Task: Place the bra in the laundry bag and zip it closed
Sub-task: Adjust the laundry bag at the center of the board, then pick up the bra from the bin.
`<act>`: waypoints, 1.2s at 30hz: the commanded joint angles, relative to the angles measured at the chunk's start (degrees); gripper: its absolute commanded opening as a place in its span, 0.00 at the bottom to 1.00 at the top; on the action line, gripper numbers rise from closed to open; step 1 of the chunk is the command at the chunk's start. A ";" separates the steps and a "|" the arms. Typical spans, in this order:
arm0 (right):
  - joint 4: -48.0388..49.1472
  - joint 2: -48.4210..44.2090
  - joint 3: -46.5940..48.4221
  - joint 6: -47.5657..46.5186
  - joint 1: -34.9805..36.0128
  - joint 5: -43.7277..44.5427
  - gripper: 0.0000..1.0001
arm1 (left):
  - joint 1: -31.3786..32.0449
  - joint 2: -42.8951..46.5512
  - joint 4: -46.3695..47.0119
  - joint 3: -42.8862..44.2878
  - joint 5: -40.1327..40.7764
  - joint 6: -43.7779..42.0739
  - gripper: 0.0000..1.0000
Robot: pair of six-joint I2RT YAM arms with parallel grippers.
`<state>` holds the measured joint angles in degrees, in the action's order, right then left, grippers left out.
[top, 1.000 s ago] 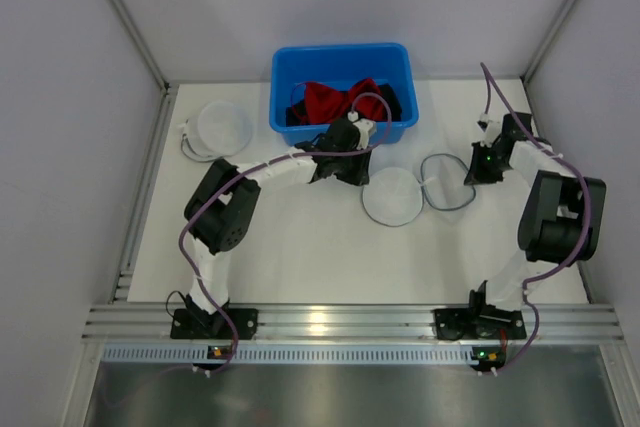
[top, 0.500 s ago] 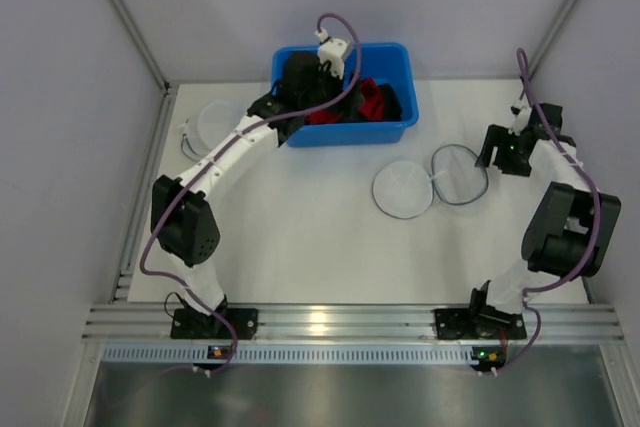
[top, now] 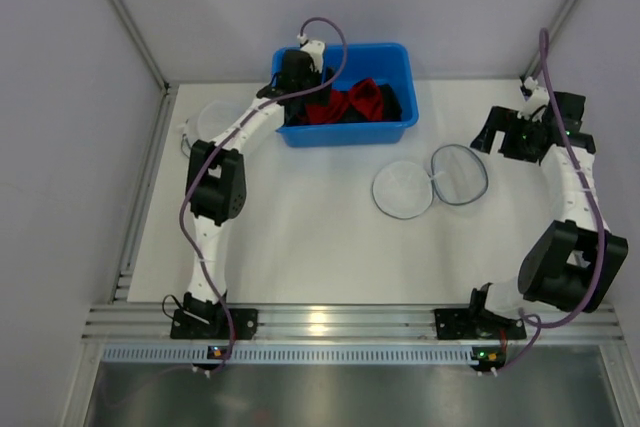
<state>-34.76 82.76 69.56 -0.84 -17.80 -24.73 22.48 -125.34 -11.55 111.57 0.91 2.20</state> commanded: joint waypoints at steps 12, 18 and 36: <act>-4.61 -3.31 1.63 -1.53 -0.30 -5.50 0.99 | -2.35 -9.22 6.02 8.05 4.90 -3.17 0.75; -5.31 -3.13 2.60 -2.06 -0.30 -5.07 0.99 | -3.49 -11.24 6.45 9.02 0.25 -0.26 0.73; -5.40 -4.54 2.60 -1.88 -0.39 -5.68 0.99 | -3.58 -6.15 8.21 9.55 -5.65 -0.09 0.06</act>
<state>-39.94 80.84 69.84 -2.39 -17.80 -28.91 19.18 -137.64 -6.85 118.52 -2.13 2.07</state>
